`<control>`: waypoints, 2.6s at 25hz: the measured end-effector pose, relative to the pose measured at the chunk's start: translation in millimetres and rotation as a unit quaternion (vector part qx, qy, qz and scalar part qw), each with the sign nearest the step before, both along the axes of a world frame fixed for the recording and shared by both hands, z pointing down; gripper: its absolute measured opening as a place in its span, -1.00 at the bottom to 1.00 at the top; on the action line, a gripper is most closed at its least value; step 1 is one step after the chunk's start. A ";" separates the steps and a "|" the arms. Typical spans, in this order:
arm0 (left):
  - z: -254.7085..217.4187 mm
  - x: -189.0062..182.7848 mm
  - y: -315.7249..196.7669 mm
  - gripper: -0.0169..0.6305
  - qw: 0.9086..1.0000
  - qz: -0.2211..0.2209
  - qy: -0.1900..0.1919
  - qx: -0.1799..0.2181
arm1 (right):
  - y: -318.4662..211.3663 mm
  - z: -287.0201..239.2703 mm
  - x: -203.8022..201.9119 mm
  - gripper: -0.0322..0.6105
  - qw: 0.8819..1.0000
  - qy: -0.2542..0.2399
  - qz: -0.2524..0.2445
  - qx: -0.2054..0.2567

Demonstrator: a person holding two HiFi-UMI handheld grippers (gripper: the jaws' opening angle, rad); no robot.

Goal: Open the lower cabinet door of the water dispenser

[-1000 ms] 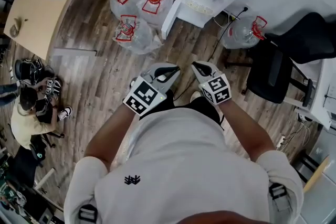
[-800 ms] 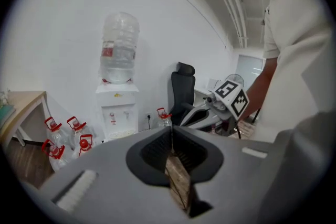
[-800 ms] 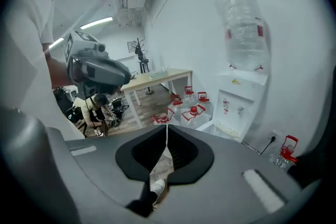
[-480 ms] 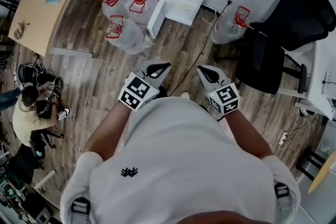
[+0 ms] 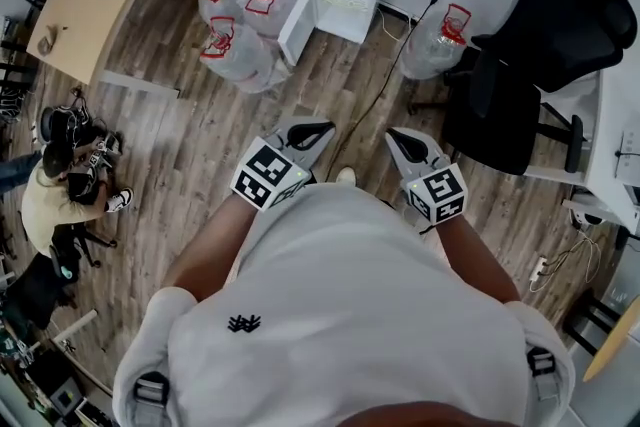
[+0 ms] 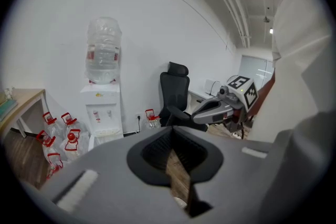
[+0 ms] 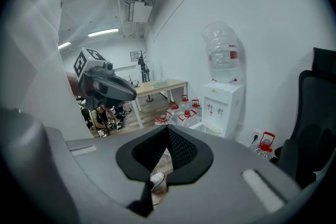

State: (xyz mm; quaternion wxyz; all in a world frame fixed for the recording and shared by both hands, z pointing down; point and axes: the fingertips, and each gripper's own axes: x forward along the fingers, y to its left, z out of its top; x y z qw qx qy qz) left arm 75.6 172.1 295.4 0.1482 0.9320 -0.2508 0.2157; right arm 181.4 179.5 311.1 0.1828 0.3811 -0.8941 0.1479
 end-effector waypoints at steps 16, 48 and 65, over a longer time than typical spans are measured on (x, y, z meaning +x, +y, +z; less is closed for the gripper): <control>-3.1 21.2 38.0 -0.77 1.000 -0.019 0.002 -0.003 | 36.1 -14.5 18.7 -0.89 0.999 -0.026 0.006 0.019; -0.9 13.5 50.4 -0.77 1.000 -0.031 -0.004 -0.001 | 50.3 -16.4 24.3 -0.89 0.999 -0.036 0.008 0.020; 11.8 13.8 53.9 -0.77 0.999 -0.038 -0.011 -0.009 | 57.1 -5.4 26.5 -0.89 0.999 -0.038 0.007 0.012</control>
